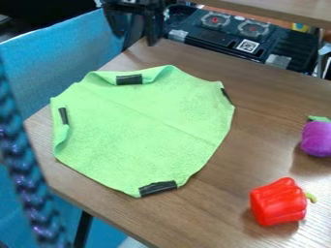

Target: Fold the cloth from bottom right to top left

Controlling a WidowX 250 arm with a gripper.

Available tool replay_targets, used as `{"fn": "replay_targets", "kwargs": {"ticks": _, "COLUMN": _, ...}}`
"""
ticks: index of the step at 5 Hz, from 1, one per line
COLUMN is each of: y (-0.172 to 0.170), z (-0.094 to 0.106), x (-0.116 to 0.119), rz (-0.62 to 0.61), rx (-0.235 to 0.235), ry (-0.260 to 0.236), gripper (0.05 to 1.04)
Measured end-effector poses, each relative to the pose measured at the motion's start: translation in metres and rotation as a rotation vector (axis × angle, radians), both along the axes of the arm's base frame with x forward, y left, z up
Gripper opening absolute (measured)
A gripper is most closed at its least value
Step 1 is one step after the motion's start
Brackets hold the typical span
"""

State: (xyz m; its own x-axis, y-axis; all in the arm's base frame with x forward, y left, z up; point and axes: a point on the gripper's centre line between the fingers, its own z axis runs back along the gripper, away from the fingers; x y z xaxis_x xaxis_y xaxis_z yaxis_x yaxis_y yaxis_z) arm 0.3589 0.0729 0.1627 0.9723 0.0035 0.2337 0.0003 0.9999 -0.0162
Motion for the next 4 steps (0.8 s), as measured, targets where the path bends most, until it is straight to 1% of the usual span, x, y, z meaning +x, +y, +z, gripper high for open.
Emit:
{"fn": "replay_targets", "kwargs": {"ticks": 1, "y": -0.004, "z": -0.01, "x": -0.014, "rz": -0.055, "rx": 0.045, "ry": -0.003, "gripper": 1.001}}
{"fn": "replay_targets", "kwargs": {"ticks": 2, "y": -0.017, "z": -0.022, "x": -0.029, "rz": -0.156, "rx": 0.103, "ry": -0.013, "gripper": 1.001}}
{"fn": "replay_targets", "kwargs": {"ticks": 3, "y": -0.04, "z": -0.044, "x": -0.051, "rz": -0.31, "rx": 0.199, "ry": -0.022, "gripper": 1.001}}
{"fn": "replay_targets", "kwargs": {"ticks": 4, "y": -0.061, "z": -0.061, "x": -0.072, "rz": -0.376, "rx": 0.266, "ry": -0.055, "gripper": 1.001}}
